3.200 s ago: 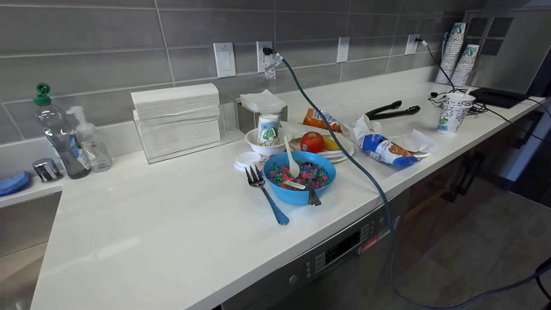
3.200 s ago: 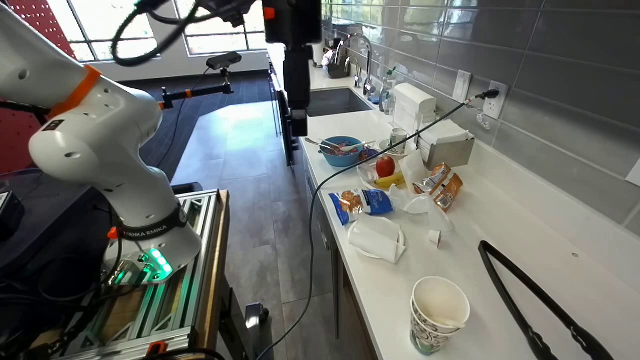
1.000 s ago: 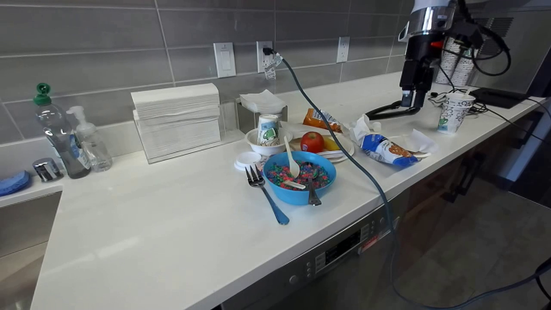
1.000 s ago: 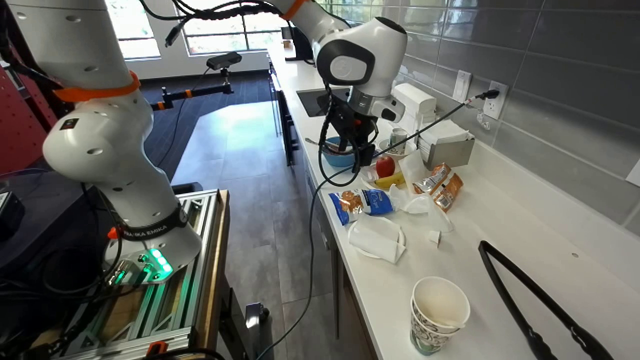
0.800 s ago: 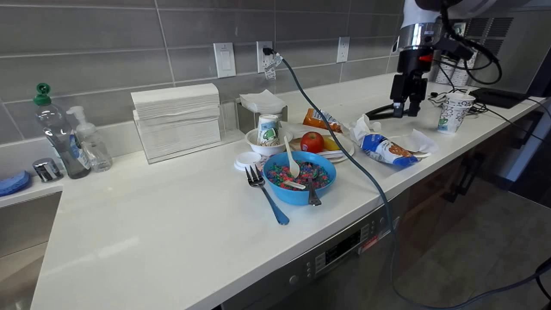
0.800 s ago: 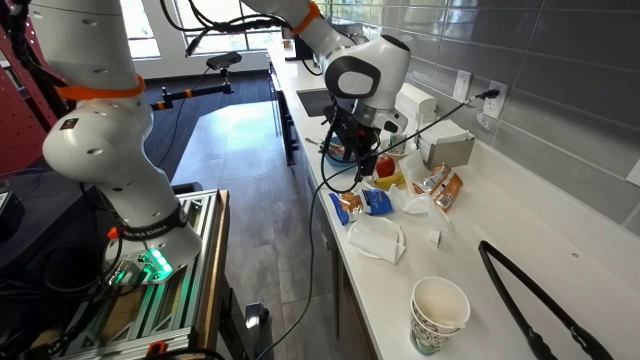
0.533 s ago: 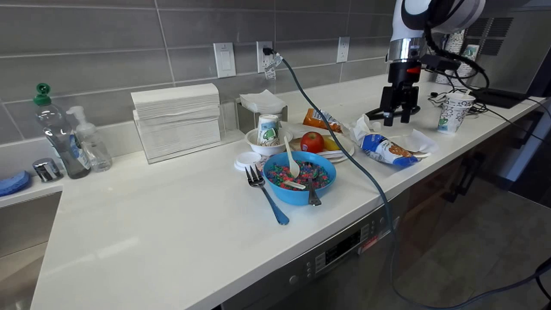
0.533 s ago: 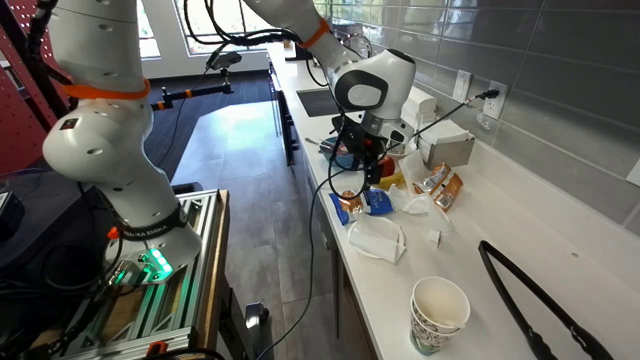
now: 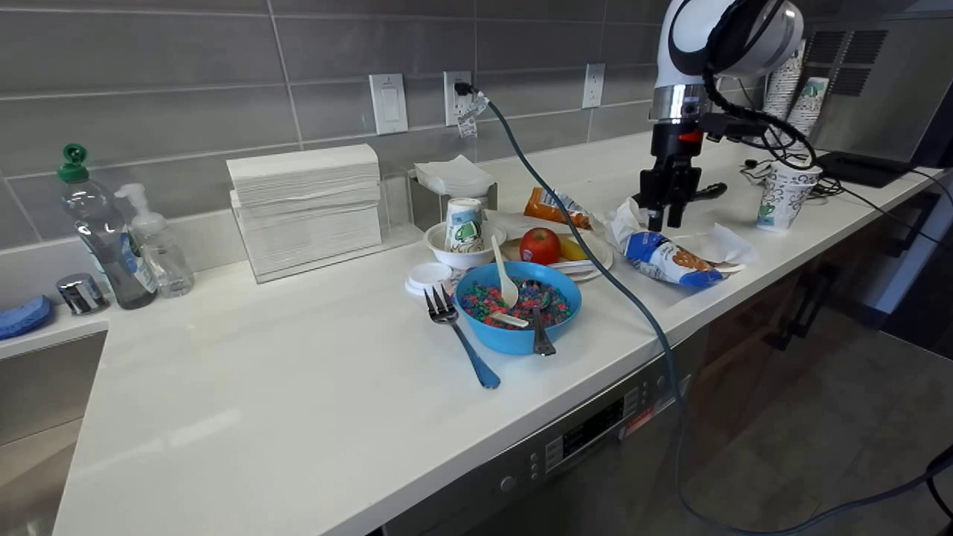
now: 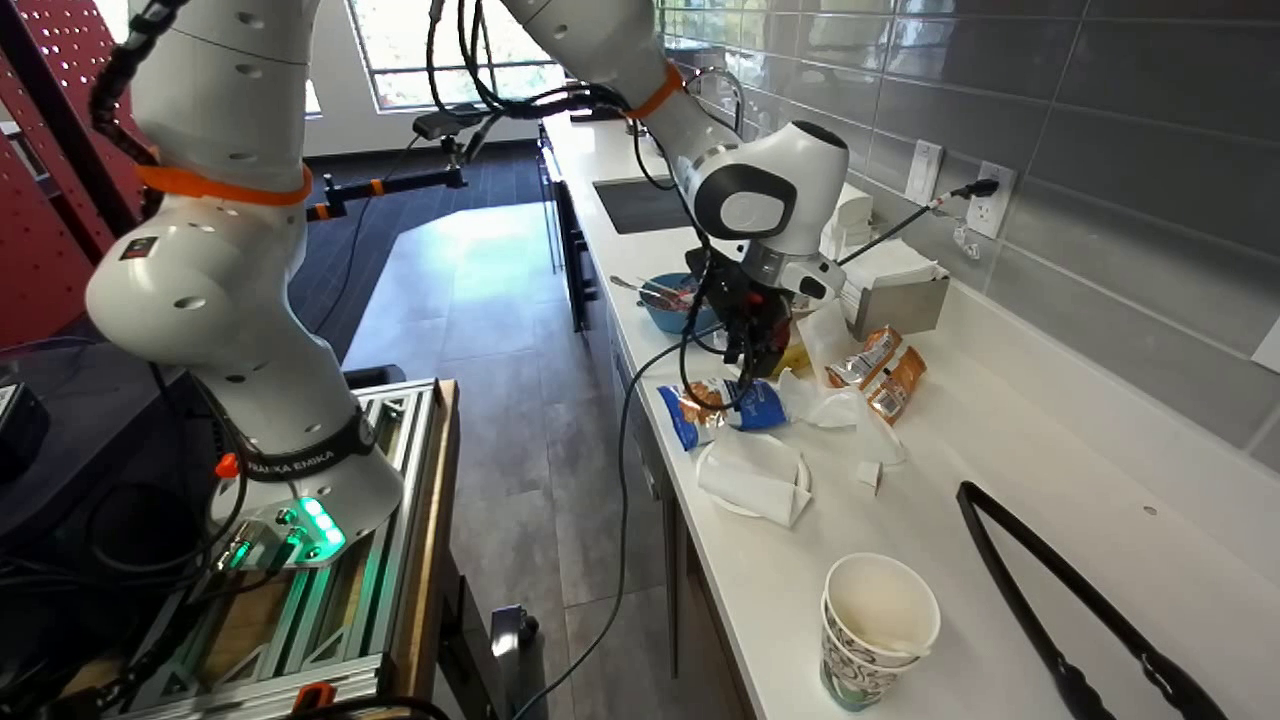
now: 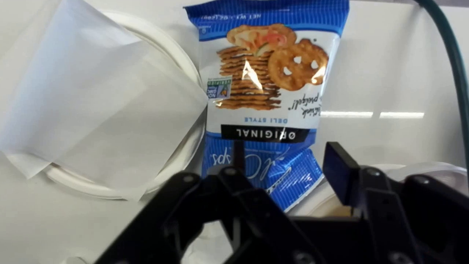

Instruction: Pour the snacks out of the blue packet and onto the white plate on the right.

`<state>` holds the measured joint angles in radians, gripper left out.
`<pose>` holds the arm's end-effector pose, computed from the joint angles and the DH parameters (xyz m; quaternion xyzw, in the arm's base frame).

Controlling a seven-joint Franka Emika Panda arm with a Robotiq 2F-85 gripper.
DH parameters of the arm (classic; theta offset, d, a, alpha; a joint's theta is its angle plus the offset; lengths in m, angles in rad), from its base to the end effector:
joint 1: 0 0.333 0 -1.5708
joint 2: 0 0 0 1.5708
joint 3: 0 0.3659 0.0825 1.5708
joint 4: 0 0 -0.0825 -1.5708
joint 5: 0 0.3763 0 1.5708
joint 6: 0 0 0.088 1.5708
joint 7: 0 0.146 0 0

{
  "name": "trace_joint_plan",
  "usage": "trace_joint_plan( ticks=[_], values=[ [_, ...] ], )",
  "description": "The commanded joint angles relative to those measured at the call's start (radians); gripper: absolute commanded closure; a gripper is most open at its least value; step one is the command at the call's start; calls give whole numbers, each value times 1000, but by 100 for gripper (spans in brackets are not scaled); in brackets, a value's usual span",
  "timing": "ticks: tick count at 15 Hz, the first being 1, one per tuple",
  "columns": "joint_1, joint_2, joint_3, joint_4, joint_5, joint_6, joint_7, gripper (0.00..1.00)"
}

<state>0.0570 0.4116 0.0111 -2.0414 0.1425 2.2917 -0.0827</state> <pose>0.5868 0.0472 0.2393 -0.9951 -0.0236 0.0801 0.0524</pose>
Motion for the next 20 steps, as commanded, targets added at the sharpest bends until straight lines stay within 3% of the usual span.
trace_joint_plan(
  ticks=[1, 7, 12, 20],
  values=[
    [-8, 57, 16, 44, -19, 12, 28, 69],
    [-6, 105, 10, 82, -45, 2, 44, 100],
    [-15, 53, 30, 51, -48, 8, 13, 100],
    [-80, -163, 146, -175, 219, 49, -173, 100]
  ],
)
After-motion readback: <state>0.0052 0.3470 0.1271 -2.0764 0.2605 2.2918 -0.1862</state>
